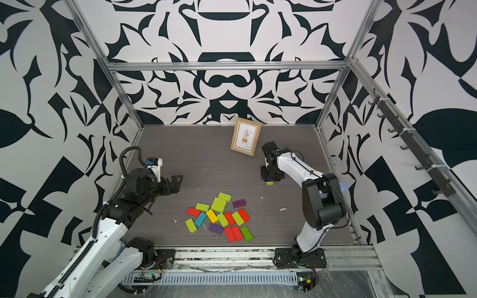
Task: Assemble the letter t with building blocks
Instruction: Pick up the building block from the center of the board, then place the building block at the center of the board.
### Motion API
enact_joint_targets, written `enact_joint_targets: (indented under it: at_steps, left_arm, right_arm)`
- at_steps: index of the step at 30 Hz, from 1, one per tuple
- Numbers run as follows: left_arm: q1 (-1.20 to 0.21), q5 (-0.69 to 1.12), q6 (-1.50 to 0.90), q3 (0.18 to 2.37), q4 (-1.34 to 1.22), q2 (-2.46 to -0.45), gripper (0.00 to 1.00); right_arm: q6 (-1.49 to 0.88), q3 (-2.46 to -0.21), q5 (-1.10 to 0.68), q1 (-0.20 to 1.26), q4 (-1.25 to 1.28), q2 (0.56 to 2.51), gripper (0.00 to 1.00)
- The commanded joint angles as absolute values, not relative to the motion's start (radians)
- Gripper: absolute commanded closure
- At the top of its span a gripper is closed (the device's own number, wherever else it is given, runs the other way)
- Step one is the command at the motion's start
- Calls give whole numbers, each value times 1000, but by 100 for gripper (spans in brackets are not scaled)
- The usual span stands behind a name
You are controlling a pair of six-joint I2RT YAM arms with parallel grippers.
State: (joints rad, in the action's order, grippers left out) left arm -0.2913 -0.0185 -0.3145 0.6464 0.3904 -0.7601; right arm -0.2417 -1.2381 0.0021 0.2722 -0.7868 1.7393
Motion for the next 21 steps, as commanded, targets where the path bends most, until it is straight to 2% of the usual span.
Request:
enact_joint_targets:
  at_steps: [1, 10, 21]
  left_arm:
    - [-291, -11, -325, 641, 412, -744, 0]
    - [-291, -18, -327, 641, 413, -742, 0]
    - [-291, -20, -326, 642, 419, -743, 0]
  right_arm:
    - [-196, -1307, -16, 244, -790, 1775, 95]
    - [-164, -1422, -56, 180, -762, 1915, 97]
    - [-166, -1476, -54, 178, -730, 2011, 97]
